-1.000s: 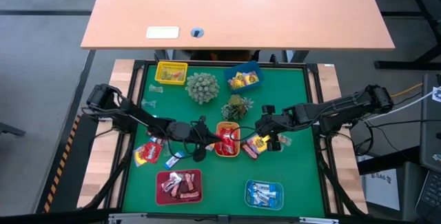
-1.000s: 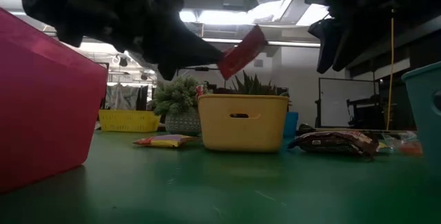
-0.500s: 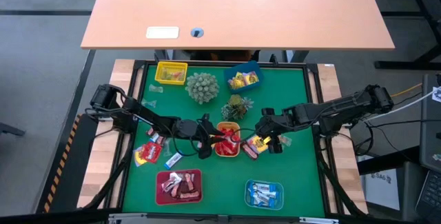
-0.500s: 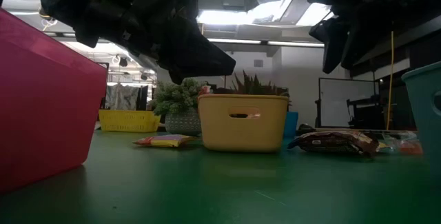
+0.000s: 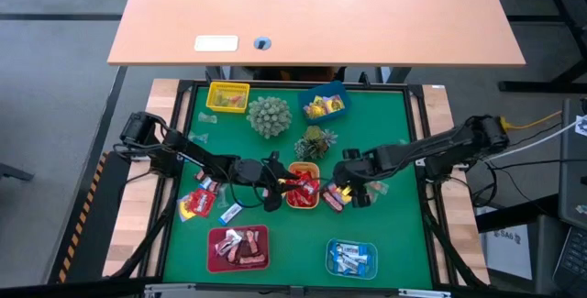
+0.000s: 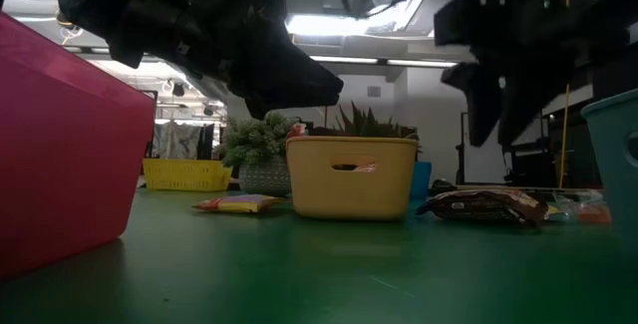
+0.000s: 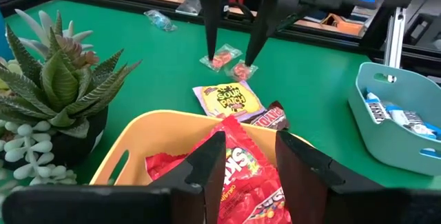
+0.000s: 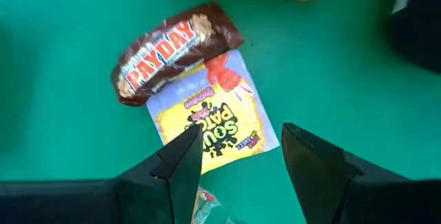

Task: Sort candy
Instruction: Put the yellow candy into the blue bin

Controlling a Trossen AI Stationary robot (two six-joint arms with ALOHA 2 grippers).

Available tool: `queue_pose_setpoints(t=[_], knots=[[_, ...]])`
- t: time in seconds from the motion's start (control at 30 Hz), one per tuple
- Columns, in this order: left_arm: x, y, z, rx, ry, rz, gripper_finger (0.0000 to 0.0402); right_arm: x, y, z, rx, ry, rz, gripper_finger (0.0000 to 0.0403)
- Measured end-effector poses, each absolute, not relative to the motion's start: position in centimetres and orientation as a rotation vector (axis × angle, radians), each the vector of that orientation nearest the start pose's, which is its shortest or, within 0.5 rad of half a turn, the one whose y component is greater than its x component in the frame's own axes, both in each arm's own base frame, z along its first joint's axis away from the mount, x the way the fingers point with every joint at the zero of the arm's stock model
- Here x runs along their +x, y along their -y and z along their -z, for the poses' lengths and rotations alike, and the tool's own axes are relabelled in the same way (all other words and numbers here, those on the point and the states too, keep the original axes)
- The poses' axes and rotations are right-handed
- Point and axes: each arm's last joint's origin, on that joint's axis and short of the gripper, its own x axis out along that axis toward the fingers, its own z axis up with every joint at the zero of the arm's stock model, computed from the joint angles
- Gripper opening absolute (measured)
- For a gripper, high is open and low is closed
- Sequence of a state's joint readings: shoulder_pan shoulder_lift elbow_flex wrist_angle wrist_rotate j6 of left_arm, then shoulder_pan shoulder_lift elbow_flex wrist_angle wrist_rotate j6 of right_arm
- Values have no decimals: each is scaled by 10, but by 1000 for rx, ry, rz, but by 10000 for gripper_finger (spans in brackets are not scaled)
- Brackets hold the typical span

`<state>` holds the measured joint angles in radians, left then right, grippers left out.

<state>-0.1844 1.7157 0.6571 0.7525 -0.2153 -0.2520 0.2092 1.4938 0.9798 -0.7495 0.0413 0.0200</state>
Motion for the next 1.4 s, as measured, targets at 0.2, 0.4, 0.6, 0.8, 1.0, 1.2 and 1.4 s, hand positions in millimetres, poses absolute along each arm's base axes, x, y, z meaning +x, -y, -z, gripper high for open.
queue_pose_setpoints(t=[0.2, 0.4, 0.6, 0.8, 1.0, 1.2, 1.4], knots=[[318, 53, -152, -189, -294, -68, 115, 275, -55, -182, -190, -1345, -82, 198], [318, 53, -152, -189, -294, -69, 115, 281, -54, -162, -195, -1420, -73, 198], [318, 53, -152, -190, -294, -69, 115, 286, -46, -149, -170, -1466, -96, 198], [318, 53, -152, -189, -296, -69, 115, 288, -43, -146, -118, -1473, -124, 164], [318, 53, -151, -189, -296, -69, 115, 288, -44, -146, -130, -1471, -156, 84], [318, 53, -151, -189, -296, -69, 115, 288, -44, -146, -126, -1472, -163, 10], [313, 52, -164, -96, -286, -56, 114, 287, -44, -146, -126, -1472, -163, 12]])
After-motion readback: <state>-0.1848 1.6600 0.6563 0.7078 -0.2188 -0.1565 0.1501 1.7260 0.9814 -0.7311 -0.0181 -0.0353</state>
